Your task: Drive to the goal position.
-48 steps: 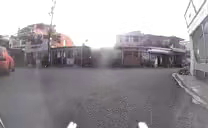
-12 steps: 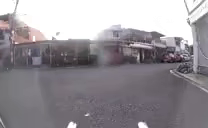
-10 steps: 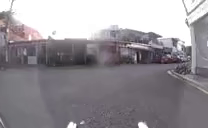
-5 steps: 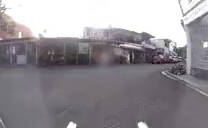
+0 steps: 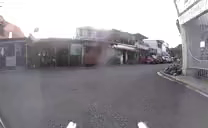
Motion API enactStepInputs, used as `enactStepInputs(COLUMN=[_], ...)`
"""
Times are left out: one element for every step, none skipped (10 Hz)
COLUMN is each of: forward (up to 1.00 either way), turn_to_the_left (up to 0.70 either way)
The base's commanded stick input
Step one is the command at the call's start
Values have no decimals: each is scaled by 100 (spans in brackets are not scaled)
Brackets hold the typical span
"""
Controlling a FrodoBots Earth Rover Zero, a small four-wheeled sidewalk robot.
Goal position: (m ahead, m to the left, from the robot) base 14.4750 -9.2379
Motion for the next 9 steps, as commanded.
enactStepInputs(forward=[70, 70, 70, 70, 70, 70, 70, 70, 70], turn_to_the_left=[0, 0, 0, 0, 0, 0, 0, 0, -3])
